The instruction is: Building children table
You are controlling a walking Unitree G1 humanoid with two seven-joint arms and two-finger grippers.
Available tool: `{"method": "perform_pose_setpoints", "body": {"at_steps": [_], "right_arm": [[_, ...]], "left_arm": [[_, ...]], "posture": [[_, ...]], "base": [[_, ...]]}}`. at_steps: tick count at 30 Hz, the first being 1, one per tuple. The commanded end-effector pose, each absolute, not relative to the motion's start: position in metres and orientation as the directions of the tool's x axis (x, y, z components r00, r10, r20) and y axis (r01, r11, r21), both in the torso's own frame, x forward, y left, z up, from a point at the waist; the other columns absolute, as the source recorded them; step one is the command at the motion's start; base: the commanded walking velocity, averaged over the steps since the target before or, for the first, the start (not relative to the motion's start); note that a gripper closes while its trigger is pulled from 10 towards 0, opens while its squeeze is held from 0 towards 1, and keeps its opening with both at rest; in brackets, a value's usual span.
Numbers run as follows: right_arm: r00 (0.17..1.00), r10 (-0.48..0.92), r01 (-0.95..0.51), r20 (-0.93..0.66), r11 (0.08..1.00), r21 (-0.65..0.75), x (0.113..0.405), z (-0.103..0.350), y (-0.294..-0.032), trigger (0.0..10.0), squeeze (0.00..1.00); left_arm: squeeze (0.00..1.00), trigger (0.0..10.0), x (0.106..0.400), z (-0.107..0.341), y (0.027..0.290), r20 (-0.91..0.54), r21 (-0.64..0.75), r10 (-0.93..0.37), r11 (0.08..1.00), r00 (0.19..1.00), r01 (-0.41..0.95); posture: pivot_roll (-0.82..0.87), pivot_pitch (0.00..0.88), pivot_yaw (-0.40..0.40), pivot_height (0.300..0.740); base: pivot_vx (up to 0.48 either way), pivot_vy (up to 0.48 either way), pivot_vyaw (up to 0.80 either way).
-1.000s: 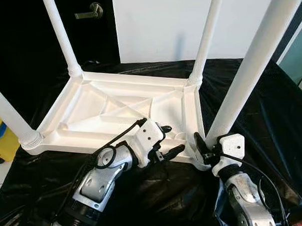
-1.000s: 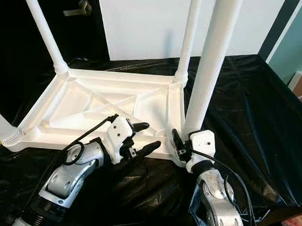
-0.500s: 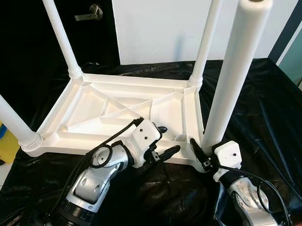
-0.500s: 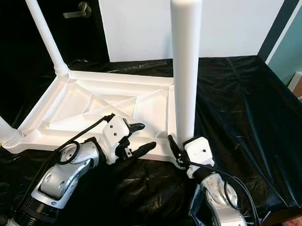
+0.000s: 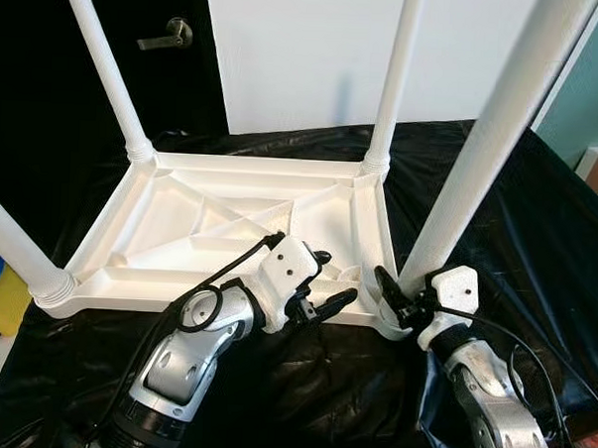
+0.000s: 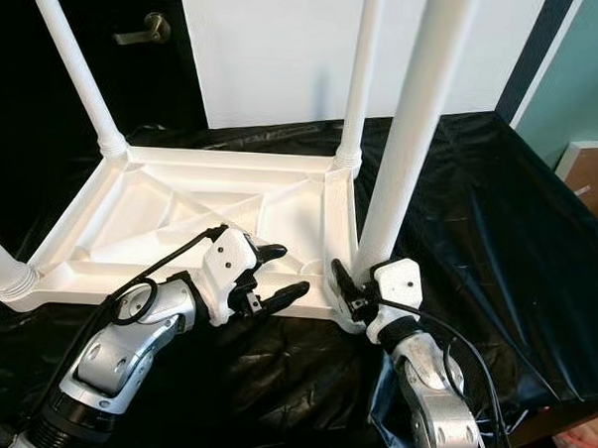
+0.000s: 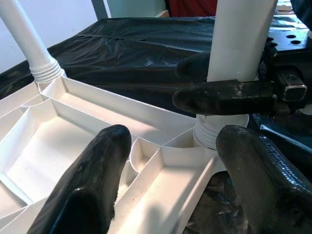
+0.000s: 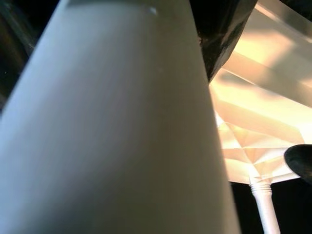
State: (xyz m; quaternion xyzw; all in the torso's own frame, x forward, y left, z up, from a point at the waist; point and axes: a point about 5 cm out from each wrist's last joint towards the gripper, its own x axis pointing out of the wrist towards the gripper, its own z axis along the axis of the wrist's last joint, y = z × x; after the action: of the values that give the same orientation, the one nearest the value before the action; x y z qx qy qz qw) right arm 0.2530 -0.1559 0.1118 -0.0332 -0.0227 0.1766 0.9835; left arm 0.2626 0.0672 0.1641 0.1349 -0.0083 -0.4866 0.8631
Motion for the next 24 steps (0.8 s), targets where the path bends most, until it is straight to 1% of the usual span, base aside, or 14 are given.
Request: {"method": "perform_pose_setpoints", "body": {"at_steps": [1, 6, 8, 14, 18, 21, 24], "right_arm": [[0.935, 0.300, -0.304, -0.187, 0.953, 0.008, 0.243, 0.070, -0.163, 10.0, 0.00], [0.937, 0.275, -0.268, -0.214, 0.961, 0.062, 0.241, 0.066, -0.164, 10.0, 0.00], [0.940, 0.245, -0.224, -0.239, 0.968, 0.112, 0.240, 0.063, -0.165, 10.0, 0.00], [0.943, 0.219, -0.191, -0.249, 0.973, 0.131, 0.241, 0.063, -0.165, 10.0, 0.00], [0.952, 0.215, -0.198, -0.218, 0.976, 0.095, 0.241, 0.067, -0.164, 10.0, 0.00], [0.961, 0.226, -0.223, -0.157, 0.974, 0.035, 0.239, 0.075, -0.160, 10.0, 0.00], [0.961, 0.231, -0.231, -0.149, 0.973, 0.017, 0.238, 0.077, -0.159, 10.0, 0.00]], "left_arm": [[0.00, 10.0, 0.261, 0.166, 0.067, -0.125, 0.244, -0.848, 0.476, 0.515, 0.845], [0.00, 10.0, 0.260, 0.166, 0.068, -0.126, 0.244, -0.846, 0.480, 0.518, 0.843], [0.00, 10.0, 0.260, 0.167, 0.068, -0.126, 0.244, -0.846, 0.479, 0.517, 0.843], [0.00, 10.0, 0.260, 0.168, 0.068, -0.126, 0.244, -0.846, 0.479, 0.518, 0.843], [0.00, 10.0, 0.261, 0.168, 0.069, -0.126, 0.247, -0.845, 0.481, 0.520, 0.841], [0.00, 10.0, 0.261, 0.169, 0.069, -0.123, 0.248, -0.843, 0.485, 0.524, 0.839], [0.00, 10.0, 0.261, 0.169, 0.070, -0.123, 0.249, -0.842, 0.486, 0.525, 0.838]], "posture": [[-0.07, 0.036, 0.036, 0.740], [-0.07, 0.040, 0.037, 0.740], [-0.07, 0.040, 0.037, 0.740], [-0.07, 0.045, 0.041, 0.740], [-0.07, 0.049, 0.042, 0.740], [-0.07, 0.053, 0.041, 0.740], [-0.07, 0.053, 0.041, 0.740]], "base": [[0.000, 0.000, 0.00], [0.000, 0.000, 0.00], [0.000, 0.000, 0.00], [0.000, 0.000, 0.00], [0.000, 0.000, 0.00], [0.000, 0.000, 0.00], [0.000, 0.000, 0.00]]}}
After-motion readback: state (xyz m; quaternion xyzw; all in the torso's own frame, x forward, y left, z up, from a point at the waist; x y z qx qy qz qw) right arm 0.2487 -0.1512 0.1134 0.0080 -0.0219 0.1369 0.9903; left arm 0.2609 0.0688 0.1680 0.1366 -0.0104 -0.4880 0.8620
